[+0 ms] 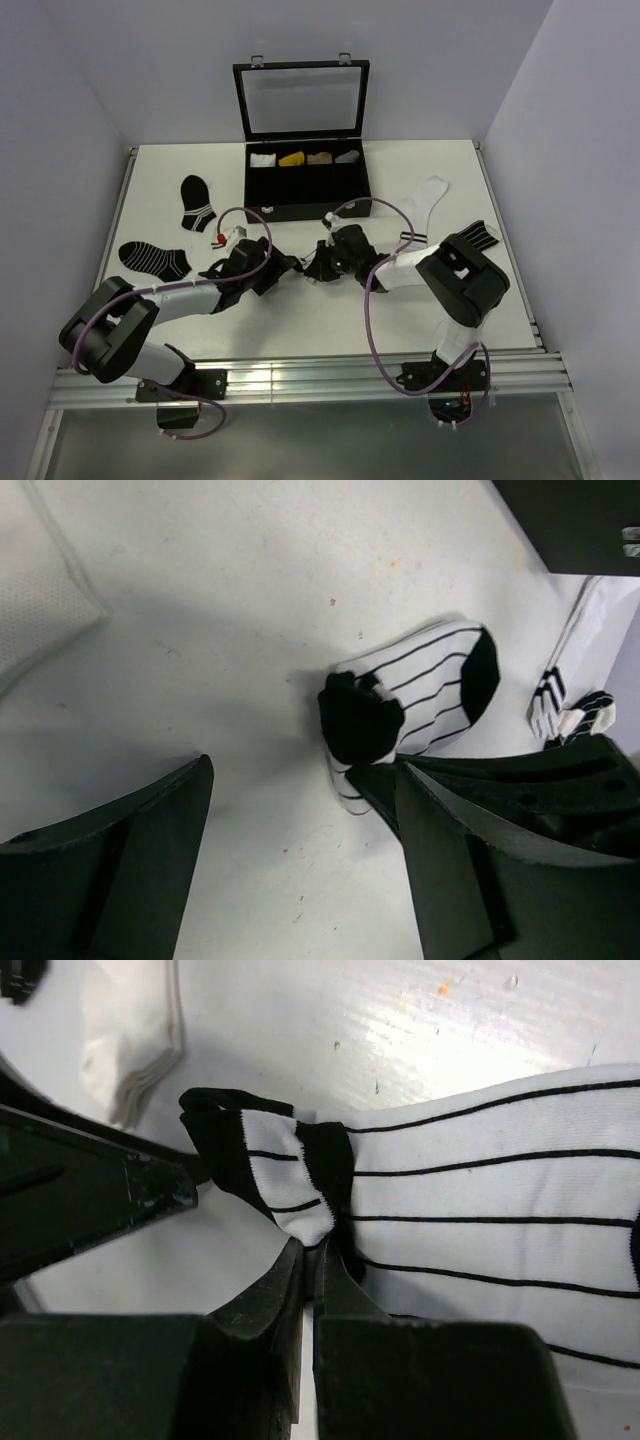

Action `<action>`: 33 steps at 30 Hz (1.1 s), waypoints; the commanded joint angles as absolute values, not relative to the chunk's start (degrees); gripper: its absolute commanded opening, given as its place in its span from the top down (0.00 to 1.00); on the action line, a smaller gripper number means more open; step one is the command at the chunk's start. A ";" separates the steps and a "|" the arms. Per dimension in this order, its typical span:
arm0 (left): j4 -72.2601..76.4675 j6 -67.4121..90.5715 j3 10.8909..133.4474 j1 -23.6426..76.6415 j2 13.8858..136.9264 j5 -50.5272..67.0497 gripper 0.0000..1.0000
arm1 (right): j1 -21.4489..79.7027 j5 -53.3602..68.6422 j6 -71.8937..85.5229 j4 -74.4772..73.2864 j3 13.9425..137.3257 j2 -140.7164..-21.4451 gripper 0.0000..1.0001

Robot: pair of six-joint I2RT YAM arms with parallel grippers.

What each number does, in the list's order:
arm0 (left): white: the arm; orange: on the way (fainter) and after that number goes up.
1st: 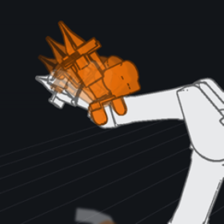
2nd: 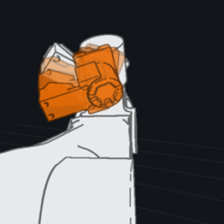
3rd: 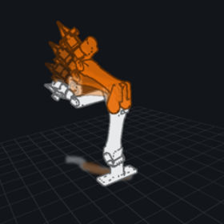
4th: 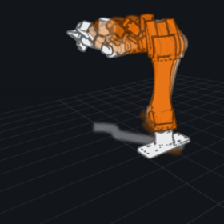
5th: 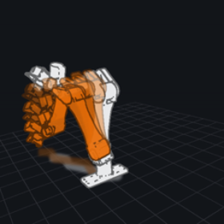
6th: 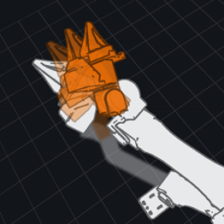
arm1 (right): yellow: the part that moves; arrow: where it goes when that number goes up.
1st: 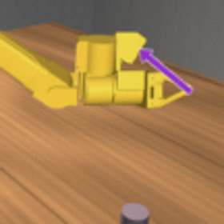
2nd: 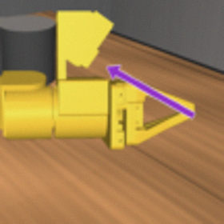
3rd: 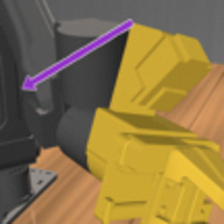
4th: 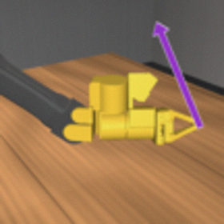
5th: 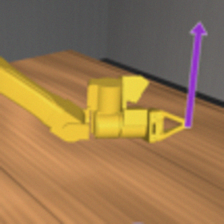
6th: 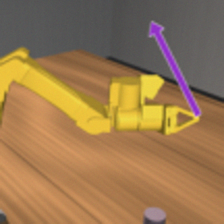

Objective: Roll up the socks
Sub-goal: Roll the sock at the center of the board.

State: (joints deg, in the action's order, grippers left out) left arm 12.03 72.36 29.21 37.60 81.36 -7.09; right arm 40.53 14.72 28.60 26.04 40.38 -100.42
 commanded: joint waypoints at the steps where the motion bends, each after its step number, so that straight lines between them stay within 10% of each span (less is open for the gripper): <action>1: 16.43 71.11 29.44 37.88 80.59 -8.61 0.22 | 37.54 23.54 33.91 30.04 37.27 -101.60 1.00; 33: 18.90 67.94 36.12 38.32 98.61 -2.28 0.41 | 28.74 36.12 45.97 42.10 33.84 -111.71 0.98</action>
